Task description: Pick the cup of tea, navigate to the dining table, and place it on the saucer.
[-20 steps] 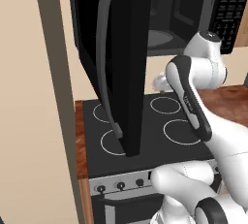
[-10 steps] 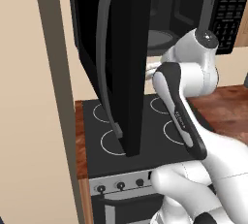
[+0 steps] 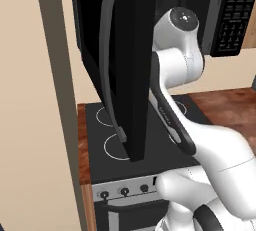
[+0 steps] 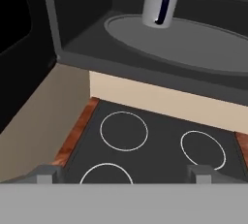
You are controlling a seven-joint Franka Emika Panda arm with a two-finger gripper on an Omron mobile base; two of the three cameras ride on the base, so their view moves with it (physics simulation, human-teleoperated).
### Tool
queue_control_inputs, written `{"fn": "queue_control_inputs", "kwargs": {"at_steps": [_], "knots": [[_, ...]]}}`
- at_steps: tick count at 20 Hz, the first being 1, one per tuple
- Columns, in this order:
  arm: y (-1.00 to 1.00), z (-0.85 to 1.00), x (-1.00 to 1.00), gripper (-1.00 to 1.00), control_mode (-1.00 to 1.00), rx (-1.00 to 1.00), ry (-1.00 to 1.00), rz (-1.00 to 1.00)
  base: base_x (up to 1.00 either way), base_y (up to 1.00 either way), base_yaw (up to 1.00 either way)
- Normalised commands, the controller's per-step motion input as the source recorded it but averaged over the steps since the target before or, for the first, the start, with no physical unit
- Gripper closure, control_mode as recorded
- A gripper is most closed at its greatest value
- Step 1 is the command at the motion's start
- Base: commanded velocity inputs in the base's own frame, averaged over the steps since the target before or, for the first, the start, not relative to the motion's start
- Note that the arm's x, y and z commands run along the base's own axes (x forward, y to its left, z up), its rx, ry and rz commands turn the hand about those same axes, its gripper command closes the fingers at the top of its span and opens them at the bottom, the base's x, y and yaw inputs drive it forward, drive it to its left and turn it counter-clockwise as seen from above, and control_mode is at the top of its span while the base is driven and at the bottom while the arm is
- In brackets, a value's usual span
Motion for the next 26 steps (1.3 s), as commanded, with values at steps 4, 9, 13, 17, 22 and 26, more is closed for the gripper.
{"fn": "queue_control_inputs", "kwargs": {"at_steps": [4, 9, 13, 17, 22, 26], "knots": [[0.10, 0.08, 0.04, -1.00, -1.00, -0.02, 0.00, 0.00, 0.00, 0.00, 0.00], [-0.40, 0.00, 0.02, -1.00, -1.00, 0.20, -0.07, -0.03, 0.00, 0.00, 0.00], [-0.48, 0.00, 0.03, -1.00, -1.00, 0.29, -0.04, -0.06, 0.00, 0.00, 0.00], [-0.25, 0.00, 0.21, -1.00, -1.00, 0.28, -0.02, -0.06, 0.00, 0.00, 0.00], [0.08, 0.21, 0.57, -1.00, -1.00, 0.08, -0.07, -0.04, 0.00, 0.00, 0.00], [0.23, 0.38, 0.52, -1.00, -1.00, -0.01, -0.07, 0.00, 0.00, 0.00, 0.00]]}}
